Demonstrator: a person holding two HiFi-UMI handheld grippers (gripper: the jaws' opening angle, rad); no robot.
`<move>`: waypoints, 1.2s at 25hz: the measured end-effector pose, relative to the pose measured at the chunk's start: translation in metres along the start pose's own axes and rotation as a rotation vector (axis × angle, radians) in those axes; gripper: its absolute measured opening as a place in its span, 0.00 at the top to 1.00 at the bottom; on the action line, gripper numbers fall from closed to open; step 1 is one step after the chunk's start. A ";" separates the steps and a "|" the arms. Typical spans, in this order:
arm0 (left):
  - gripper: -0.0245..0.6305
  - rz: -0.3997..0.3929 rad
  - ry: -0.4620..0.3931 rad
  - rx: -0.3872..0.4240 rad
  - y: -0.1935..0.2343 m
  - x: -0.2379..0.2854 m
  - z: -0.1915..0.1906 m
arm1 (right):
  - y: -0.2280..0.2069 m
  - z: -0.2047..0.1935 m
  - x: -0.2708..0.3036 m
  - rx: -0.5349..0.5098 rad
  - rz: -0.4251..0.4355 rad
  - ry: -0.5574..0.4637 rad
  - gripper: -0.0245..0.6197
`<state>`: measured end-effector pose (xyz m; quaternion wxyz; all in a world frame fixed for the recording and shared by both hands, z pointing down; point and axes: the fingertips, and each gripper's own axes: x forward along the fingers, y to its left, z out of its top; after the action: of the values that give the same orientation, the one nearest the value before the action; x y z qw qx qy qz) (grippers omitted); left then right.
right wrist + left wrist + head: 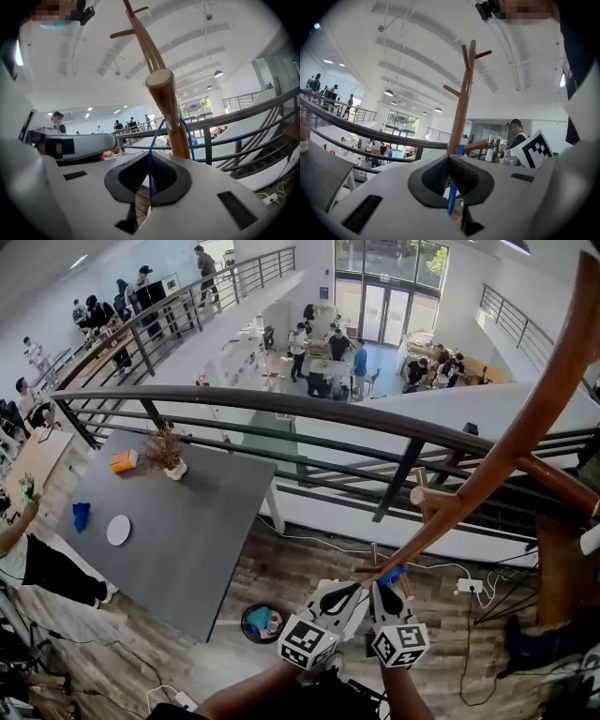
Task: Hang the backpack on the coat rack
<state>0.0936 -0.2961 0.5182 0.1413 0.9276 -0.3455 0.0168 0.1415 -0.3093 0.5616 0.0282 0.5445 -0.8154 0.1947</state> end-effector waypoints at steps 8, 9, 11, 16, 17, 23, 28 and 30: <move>0.96 0.020 -0.003 -0.015 0.001 -0.002 -0.006 | -0.007 -0.004 -0.003 -0.004 -0.016 0.002 0.93; 0.95 0.024 -0.002 -0.020 0.000 -0.003 -0.006 | -0.009 -0.003 -0.004 -0.007 -0.020 0.004 0.93; 0.96 0.034 0.000 -0.027 0.000 -0.005 -0.007 | -0.010 -0.002 -0.006 -0.013 -0.026 0.008 0.93; 0.96 0.035 0.014 -0.039 -0.001 -0.011 -0.011 | -0.014 -0.005 -0.007 -0.020 -0.050 0.013 0.93; 0.96 0.034 0.015 -0.039 -0.002 -0.011 -0.012 | -0.015 -0.006 -0.008 -0.020 -0.051 0.014 0.93; 0.96 0.031 0.019 -0.032 -0.007 -0.017 -0.015 | -0.018 -0.010 -0.008 -0.039 -0.058 0.012 0.92; 0.96 0.033 0.009 -0.025 -0.006 -0.025 -0.014 | -0.015 -0.011 -0.008 -0.062 -0.074 0.003 0.84; 0.96 0.032 0.012 -0.020 -0.006 -0.030 -0.016 | -0.013 -0.013 -0.008 -0.066 -0.081 0.002 0.83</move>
<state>0.0758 -0.2684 0.5282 0.1522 0.9204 -0.3596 0.0213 0.1544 -0.3017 0.5749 0.0545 0.5757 -0.7986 0.1670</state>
